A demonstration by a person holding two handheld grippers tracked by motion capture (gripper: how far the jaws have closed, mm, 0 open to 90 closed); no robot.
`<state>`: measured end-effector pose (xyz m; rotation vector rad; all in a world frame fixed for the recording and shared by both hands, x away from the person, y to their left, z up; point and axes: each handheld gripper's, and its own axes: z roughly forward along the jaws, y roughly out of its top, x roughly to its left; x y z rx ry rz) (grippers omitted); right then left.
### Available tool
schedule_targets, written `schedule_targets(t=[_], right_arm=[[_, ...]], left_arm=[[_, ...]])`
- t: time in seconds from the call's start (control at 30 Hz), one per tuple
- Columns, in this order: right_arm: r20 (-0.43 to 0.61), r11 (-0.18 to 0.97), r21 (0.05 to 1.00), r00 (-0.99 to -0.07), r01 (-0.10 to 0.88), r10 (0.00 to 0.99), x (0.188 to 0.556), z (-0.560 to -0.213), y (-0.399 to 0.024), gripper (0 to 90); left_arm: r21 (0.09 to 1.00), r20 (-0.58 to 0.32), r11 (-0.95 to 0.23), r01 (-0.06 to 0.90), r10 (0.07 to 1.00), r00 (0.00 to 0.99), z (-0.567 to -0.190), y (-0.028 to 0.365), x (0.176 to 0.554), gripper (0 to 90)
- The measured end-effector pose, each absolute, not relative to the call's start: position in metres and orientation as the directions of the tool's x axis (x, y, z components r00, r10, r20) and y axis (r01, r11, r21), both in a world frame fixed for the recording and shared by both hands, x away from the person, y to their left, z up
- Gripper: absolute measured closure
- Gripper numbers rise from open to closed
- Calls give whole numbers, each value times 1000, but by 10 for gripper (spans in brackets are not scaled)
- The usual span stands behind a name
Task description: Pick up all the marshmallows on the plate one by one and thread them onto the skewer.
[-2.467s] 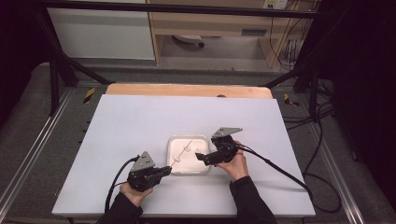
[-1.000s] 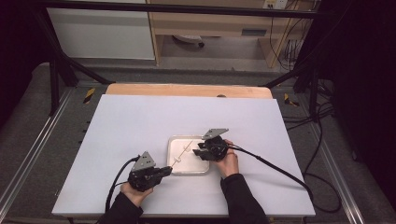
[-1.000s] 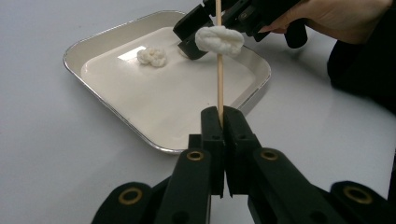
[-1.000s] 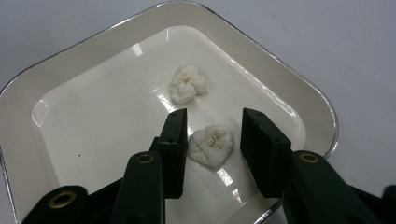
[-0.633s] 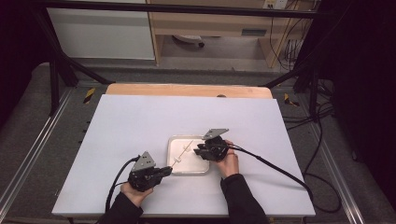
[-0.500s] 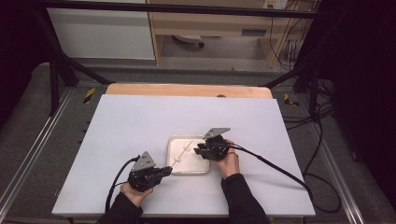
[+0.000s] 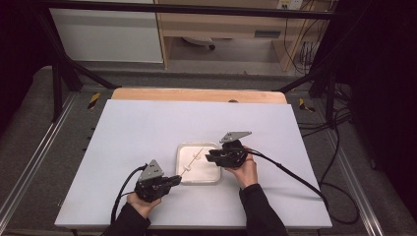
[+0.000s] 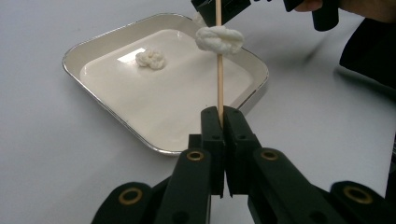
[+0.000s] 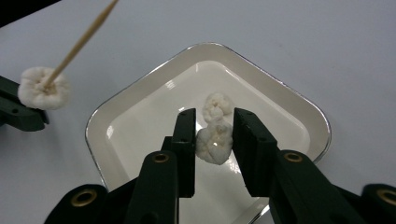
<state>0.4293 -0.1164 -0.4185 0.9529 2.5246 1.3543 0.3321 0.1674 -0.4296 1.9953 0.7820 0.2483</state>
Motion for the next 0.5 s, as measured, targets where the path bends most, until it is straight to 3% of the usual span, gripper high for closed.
schedule_targets(t=[0.5], right_arm=[[264,313,814,-792,489,551,411,-395,-131,704]], left_arm=[[839,-137,-348,418,610,781,-430,166,331,877]])
